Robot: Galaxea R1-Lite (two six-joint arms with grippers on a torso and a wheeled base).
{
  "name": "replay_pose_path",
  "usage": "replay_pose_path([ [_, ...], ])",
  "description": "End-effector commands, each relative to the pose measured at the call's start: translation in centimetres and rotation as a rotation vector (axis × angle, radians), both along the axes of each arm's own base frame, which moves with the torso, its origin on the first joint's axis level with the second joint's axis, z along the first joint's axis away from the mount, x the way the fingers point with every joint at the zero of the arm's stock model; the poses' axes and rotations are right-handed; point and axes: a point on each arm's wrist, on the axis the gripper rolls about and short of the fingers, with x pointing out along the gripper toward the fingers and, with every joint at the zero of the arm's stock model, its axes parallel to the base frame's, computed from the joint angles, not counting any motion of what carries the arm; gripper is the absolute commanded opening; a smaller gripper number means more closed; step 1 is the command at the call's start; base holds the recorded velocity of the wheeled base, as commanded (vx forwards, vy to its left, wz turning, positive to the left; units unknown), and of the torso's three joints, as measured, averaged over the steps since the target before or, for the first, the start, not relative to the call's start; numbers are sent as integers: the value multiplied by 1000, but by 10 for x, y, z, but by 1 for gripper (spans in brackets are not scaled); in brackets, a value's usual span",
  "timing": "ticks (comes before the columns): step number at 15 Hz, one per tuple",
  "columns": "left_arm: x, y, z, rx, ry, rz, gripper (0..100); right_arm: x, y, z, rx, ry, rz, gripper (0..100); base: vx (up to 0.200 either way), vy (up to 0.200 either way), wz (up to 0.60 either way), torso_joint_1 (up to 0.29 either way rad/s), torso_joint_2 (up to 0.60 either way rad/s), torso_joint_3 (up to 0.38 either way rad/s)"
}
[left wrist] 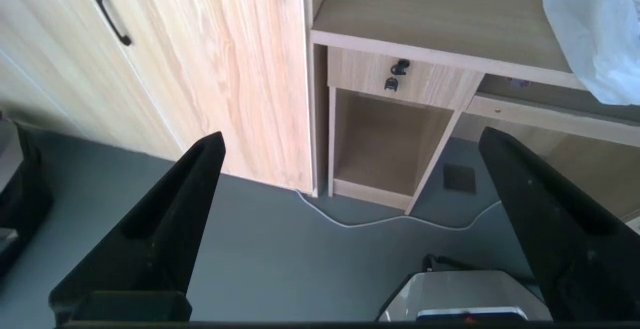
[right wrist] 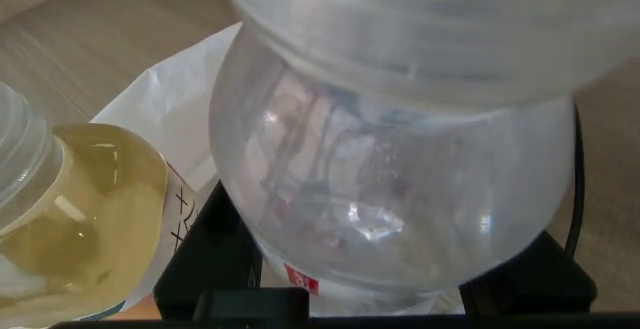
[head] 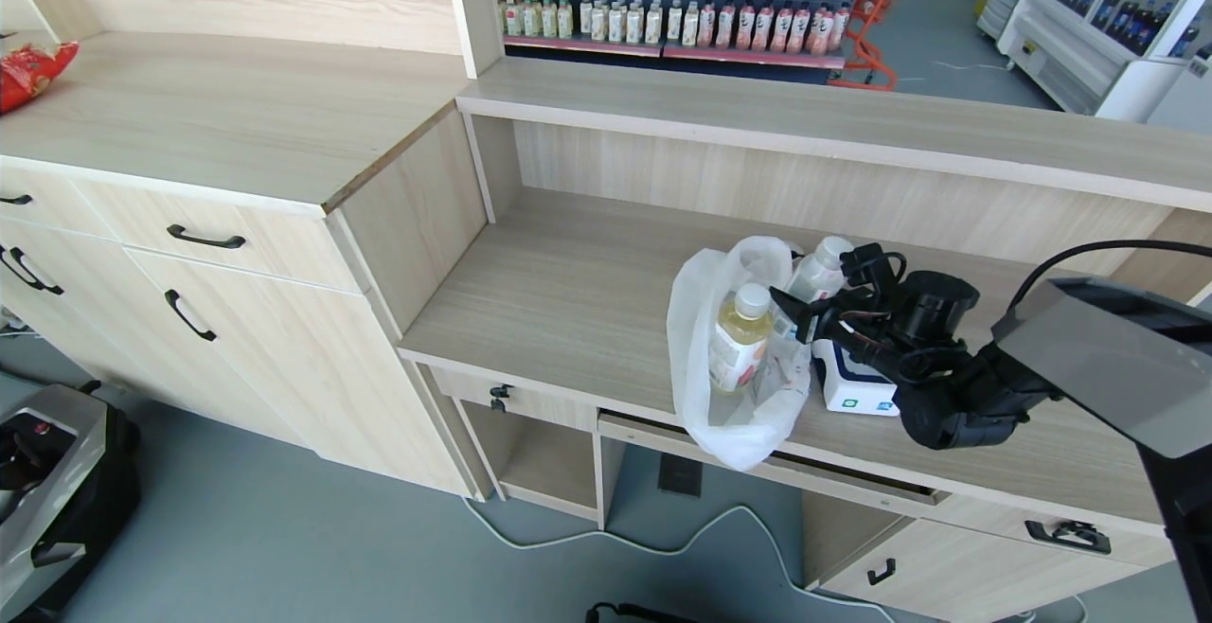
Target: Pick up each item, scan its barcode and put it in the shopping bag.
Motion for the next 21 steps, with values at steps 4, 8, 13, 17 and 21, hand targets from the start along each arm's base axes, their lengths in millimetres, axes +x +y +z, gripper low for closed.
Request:
replay_pose_path([
  [4,0,0,0,0,0,0,100,13,6,11,12,-26,13,0,0,0,0,0,0,0],
  [8,0,0,0,0,0,0,100,17,9,2,9,-12,21,0,0,0,0,0,0,0],
  [13,0,0,0,0,0,0,100,21,15,-3,9,-6,33,0,0,0,0,0,0,0],
  [17,0,0,0,0,0,0,100,19,19,-15,-3,12,40,0,0,0,0,0,0,0],
  [21,0,0,0,0,0,0,100,20,17,-24,-29,23,33,0,0,0,0,0,0,0],
])
